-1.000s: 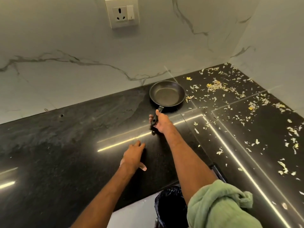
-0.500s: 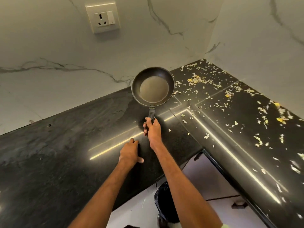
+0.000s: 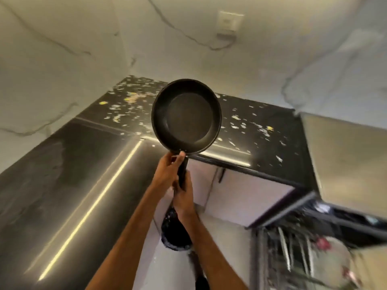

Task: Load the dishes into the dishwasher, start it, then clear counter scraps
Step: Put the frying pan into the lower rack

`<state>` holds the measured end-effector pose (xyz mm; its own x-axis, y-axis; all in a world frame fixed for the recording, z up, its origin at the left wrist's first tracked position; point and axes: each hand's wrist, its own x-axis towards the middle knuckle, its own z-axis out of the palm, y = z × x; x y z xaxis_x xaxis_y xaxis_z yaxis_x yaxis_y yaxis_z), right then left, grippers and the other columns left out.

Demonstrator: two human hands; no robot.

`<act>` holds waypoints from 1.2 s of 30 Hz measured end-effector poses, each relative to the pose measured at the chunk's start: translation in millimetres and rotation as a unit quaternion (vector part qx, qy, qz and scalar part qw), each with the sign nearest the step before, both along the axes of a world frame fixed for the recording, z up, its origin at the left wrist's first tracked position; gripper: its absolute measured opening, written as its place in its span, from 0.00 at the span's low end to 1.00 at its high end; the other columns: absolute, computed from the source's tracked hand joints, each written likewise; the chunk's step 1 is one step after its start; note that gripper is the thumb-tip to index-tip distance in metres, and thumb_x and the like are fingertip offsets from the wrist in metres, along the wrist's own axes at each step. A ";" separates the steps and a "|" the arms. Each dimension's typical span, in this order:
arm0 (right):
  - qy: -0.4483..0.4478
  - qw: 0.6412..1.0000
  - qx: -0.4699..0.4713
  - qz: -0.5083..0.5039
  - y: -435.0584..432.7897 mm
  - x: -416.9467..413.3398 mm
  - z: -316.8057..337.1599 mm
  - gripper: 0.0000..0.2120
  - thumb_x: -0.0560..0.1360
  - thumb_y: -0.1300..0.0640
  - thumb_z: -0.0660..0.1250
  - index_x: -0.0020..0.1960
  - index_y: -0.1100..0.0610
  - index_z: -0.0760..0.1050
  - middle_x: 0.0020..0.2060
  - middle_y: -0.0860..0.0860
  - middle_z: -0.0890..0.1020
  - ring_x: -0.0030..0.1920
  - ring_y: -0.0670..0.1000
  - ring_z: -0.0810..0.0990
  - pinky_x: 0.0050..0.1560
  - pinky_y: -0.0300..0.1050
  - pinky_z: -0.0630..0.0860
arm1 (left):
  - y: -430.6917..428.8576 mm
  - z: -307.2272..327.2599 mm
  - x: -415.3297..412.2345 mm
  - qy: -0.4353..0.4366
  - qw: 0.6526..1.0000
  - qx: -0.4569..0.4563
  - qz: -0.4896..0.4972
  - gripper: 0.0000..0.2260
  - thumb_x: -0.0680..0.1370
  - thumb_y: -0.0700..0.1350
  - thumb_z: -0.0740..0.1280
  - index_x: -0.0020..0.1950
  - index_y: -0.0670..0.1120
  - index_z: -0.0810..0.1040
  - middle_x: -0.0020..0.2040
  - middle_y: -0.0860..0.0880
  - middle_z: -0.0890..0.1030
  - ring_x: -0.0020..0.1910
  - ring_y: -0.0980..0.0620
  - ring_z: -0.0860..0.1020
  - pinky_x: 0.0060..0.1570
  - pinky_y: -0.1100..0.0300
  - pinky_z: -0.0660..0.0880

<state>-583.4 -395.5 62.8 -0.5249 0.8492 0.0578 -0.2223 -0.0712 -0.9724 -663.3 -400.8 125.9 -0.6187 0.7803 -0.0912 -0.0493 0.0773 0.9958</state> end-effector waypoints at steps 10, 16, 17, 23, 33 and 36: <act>-0.189 0.982 0.021 -0.005 12.2 248.3 22.4 0.28 0.83 0.52 0.58 0.80 0.48 0.52 0.71 0.45 0.70 0.65 0.45 0.75 0.65 0.50 0.75 | 33.8 1.3 229.0 0.054 0.978 -0.006 -0.204 0.18 0.80 0.48 0.67 0.69 0.51 0.70 0.60 0.55 0.79 0.60 0.54 0.76 0.62 0.53 0.74; -0.221 0.965 -0.048 -0.133 19.3 410.4 6.1 0.22 0.75 0.33 0.65 0.61 0.47 0.76 0.55 0.51 0.83 0.55 0.54 0.82 0.56 0.60 0.80 | 32.1 -5.0 313.2 0.177 0.937 -0.047 -0.297 0.11 0.79 0.49 0.68 0.61 0.52 0.74 0.48 0.51 0.82 0.47 0.48 0.81 0.47 0.50 0.80; -0.215 0.959 -0.050 -0.178 18.2 442.2 -2.1 0.18 0.75 0.38 0.68 0.60 0.46 0.75 0.53 0.52 0.83 0.54 0.56 0.82 0.56 0.58 0.80 | 31.7 -10.8 332.9 0.217 0.921 -0.067 -0.317 0.11 0.79 0.50 0.69 0.60 0.53 0.75 0.48 0.53 0.82 0.47 0.50 0.81 0.49 0.50 0.80; -0.224 0.931 -0.035 -0.285 14.2 587.1 -34.7 0.33 0.73 0.61 0.74 0.73 0.50 0.63 0.64 0.58 0.77 0.56 0.50 0.81 0.57 0.57 0.80 | 17.7 -55.2 452.0 0.306 0.849 -0.149 -0.404 0.11 0.76 0.58 0.70 0.51 0.52 0.77 0.44 0.52 0.83 0.43 0.51 0.81 0.47 0.54 0.78; -0.198 0.942 -0.043 -0.267 -20.8 755.0 -52.4 0.57 0.65 0.65 0.81 0.78 0.39 0.49 0.74 0.44 0.61 0.70 0.45 0.69 0.52 0.42 0.80 | -20.3 -93.8 583.2 0.306 0.775 -0.210 -0.512 0.21 0.80 0.65 0.57 0.39 0.54 0.79 0.34 0.52 0.79 0.33 0.54 0.76 0.43 0.51 0.77; -0.202 0.939 -0.066 -0.270 -23.4 778.5 -67.6 0.59 0.61 0.61 0.83 0.78 0.38 0.50 0.73 0.38 0.64 0.72 0.45 0.68 0.57 0.44 0.79 | -21.0 -95.4 606.9 0.273 0.762 -0.221 -0.545 0.17 0.82 0.60 0.58 0.48 0.52 0.82 0.35 0.56 0.78 0.34 0.58 0.75 0.39 0.62 0.72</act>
